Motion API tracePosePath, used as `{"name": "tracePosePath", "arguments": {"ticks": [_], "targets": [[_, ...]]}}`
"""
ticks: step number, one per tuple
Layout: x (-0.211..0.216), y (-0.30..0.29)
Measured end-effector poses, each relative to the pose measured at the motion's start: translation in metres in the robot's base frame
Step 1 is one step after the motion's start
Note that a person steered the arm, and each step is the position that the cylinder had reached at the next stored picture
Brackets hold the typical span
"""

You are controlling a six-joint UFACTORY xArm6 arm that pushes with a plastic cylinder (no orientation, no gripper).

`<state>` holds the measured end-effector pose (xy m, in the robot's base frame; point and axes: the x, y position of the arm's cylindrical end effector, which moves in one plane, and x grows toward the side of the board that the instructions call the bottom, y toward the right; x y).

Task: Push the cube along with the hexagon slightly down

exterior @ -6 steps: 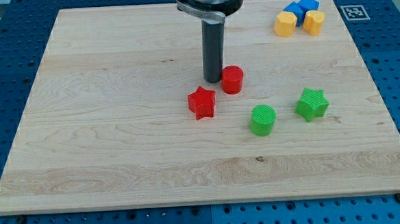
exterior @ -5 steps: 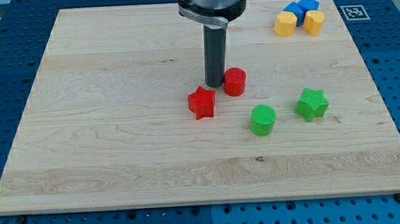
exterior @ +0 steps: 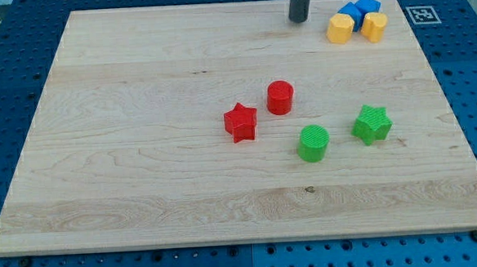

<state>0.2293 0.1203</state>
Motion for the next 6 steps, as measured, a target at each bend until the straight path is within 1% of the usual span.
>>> {"name": "tracePosePath", "arguments": {"ticks": [1, 3, 4, 5, 6], "targets": [[-0.024, 0.033], [-0.027, 0.164], [-0.027, 0.161], [-0.024, 0.14], [-0.012, 0.129]]}}
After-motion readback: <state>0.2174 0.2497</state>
